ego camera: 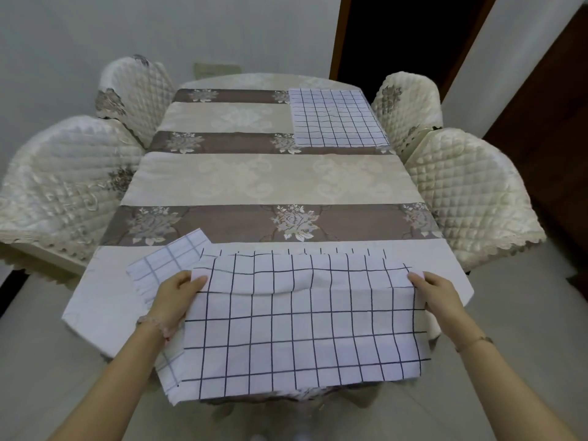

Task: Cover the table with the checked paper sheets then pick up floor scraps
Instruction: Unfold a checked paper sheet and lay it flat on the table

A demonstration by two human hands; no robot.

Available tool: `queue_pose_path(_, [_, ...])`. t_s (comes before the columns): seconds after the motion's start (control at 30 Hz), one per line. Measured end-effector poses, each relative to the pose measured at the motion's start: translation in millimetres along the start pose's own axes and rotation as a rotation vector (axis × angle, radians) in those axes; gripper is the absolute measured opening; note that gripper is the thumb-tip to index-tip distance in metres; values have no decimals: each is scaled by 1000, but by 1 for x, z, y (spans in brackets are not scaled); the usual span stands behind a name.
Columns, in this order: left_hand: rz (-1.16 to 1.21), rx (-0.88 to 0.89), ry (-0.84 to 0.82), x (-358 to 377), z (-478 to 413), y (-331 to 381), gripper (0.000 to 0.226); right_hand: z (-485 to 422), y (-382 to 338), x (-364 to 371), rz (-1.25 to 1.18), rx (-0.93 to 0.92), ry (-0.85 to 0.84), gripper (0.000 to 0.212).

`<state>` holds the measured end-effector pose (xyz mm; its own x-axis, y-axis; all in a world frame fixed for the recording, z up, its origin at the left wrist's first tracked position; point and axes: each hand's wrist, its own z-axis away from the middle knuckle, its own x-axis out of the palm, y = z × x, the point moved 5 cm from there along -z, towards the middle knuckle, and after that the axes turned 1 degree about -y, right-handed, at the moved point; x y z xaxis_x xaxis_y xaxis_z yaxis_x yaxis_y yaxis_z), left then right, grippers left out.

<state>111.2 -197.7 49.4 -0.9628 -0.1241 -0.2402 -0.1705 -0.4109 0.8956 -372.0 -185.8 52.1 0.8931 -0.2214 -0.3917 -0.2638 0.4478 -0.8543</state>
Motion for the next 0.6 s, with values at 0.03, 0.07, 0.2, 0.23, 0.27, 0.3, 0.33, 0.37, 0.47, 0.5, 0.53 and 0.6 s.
queue_pose_path(0.03, [18,42,18,-2,3,5,24,4,-3,-6,-21,-17,28,35])
queue_pose_path(0.07, [22,72,32,-4,6,11,29,8,-7,-12,-50,-25,48,34])
queue_pose_path(0.2, [49,181,92,0,21,39,23,29,-16,-44,-176,-92,163,37])
queue_pose_path(0.23, [54,224,101,3,24,47,22,38,-18,-51,-197,-110,189,33])
queue_pose_path(0.27, [62,252,94,8,27,54,21,47,-19,-59,-214,-120,214,27])
queue_pose_path(0.3, [71,291,71,14,30,61,17,57,-19,-66,-226,-135,246,21])
queue_pose_path(0.33, [76,306,46,22,33,68,13,69,-18,-73,-242,-134,279,18])
queue_pose_path(0.37, [76,330,25,30,37,73,12,80,-15,-81,-263,-134,318,16])
queue_pose_path(0.47, [65,338,-87,65,47,79,15,116,13,-111,-344,-86,453,13])
queue_pose_path(0.5, [58,339,-131,79,53,80,17,131,25,-120,-359,-60,497,14])
queue_pose_path(0.53, [42,336,-176,93,58,78,18,146,40,-129,-370,-27,541,14])
queue_pose_path(0.6, [2,340,-276,126,66,73,18,183,72,-143,-419,44,621,14])
